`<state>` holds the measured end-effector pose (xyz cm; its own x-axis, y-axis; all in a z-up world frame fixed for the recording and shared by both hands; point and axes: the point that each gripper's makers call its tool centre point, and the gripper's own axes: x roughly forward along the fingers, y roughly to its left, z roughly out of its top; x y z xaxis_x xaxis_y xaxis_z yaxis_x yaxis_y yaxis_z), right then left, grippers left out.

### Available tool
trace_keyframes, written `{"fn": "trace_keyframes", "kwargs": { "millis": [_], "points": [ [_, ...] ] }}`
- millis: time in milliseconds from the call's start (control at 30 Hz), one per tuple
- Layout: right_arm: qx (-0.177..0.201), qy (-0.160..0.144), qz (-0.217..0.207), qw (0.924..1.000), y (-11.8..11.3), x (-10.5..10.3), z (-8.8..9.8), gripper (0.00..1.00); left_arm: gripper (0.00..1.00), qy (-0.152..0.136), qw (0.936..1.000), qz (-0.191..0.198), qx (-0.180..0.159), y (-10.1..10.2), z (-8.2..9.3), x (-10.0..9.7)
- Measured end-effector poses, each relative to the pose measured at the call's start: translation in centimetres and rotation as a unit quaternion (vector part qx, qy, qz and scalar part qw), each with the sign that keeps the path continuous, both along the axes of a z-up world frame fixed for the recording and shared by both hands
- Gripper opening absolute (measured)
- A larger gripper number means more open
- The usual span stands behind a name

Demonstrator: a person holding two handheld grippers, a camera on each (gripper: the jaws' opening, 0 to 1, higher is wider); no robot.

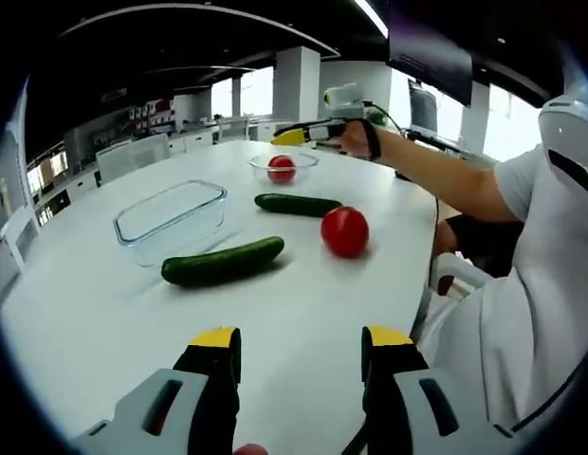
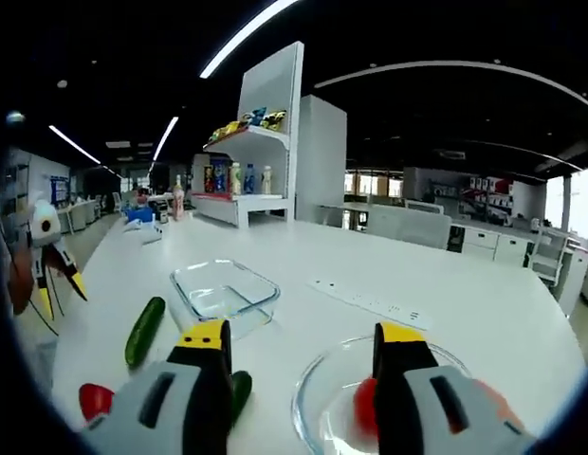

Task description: Sort the scattered tomatoes and cucumbers on the table and place them into their respective storage containers

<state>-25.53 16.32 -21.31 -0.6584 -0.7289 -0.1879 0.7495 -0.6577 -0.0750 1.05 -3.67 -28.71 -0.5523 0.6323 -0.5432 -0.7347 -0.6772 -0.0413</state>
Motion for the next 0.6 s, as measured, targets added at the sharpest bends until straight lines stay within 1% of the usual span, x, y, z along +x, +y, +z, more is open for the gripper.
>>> {"fn": "trace_keyframes", "kwargs": {
  "millis": [133,200,233,333,500,567,600],
  "points": [
    [-0.005,-0.001,0.028,0.9996,-0.9,1.3,0.5,0.58,0.51,0.001,1.0000,-0.003,-0.002,0.1,0.0,0.1],
    [-0.003,0.001,0.038,0.9993,-1.4,1.9,0.5,0.54,0.51,0.000,1.0000,-0.002,-0.002,0.1,0.0,0.1],
    [0.004,0.005,0.054,0.9985,-1.9,2.5,0.4,0.54,0.51,0.000,1.0000,-0.003,-0.002,0.2,0.0,0.2],
    [0.003,0.007,0.075,0.9971,-2.7,3.6,0.5,0.57,0.51,-0.001,1.0000,-0.006,-0.005,0.3,-0.2,0.3],
    [-0.024,0.014,0.112,0.9933,-4.1,5.7,1.0,0.65,0.51,-0.003,1.0000,-0.007,-0.007,0.3,-0.3,0.4],
    [-0.019,0.020,0.136,0.9904,-4.7,7.1,0.8,0.67,0.51,-0.002,1.0000,-0.005,-0.007,0.2,-0.3,0.4],
    [-0.017,0.023,0.141,0.9896,-4.8,7.4,0.7,0.68,0.51,-0.002,1.0000,-0.004,-0.006,0.1,-0.3,0.4]
  ]
}}
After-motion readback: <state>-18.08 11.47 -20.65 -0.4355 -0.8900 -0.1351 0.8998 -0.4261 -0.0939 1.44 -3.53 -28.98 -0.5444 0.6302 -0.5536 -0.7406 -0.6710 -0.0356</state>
